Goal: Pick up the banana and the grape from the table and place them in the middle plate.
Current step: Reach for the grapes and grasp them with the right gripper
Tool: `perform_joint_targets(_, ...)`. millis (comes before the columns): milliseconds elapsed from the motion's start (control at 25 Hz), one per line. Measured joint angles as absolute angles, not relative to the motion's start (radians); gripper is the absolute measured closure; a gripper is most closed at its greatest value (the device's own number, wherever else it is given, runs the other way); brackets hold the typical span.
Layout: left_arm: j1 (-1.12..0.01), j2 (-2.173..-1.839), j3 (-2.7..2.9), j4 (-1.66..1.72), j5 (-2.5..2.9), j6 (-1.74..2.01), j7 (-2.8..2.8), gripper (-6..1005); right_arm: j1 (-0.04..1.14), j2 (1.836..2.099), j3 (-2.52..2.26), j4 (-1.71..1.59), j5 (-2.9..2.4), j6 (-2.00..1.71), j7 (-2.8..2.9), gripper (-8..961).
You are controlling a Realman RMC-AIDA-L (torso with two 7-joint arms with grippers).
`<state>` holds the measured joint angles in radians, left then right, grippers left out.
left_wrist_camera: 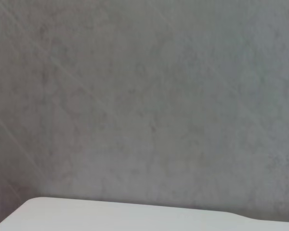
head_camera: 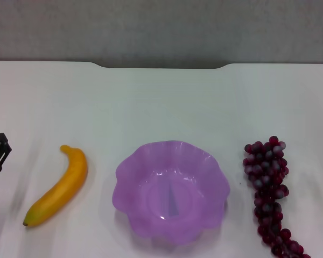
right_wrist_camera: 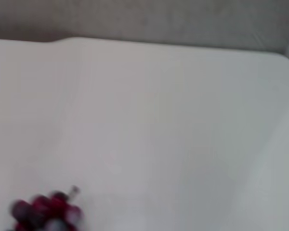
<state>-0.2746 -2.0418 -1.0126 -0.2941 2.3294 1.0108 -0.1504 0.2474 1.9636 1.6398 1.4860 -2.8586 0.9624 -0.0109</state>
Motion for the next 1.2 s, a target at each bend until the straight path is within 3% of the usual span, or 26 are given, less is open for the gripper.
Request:
perform_joint_targets(240,-0.284,-2.042,-1.011,-0.292,2.328,1.012,-0.150,108,0.301,1.992,1.524,1.399,-2.845,0.832,-0.002,130)
perform_joint_targets(1200,-0.288,-2.042,-1.009,-0.295,2.330,1.012,-0.148,108,0.312,1.994,1.318,1.240,-2.720,0.670,0.057,130)
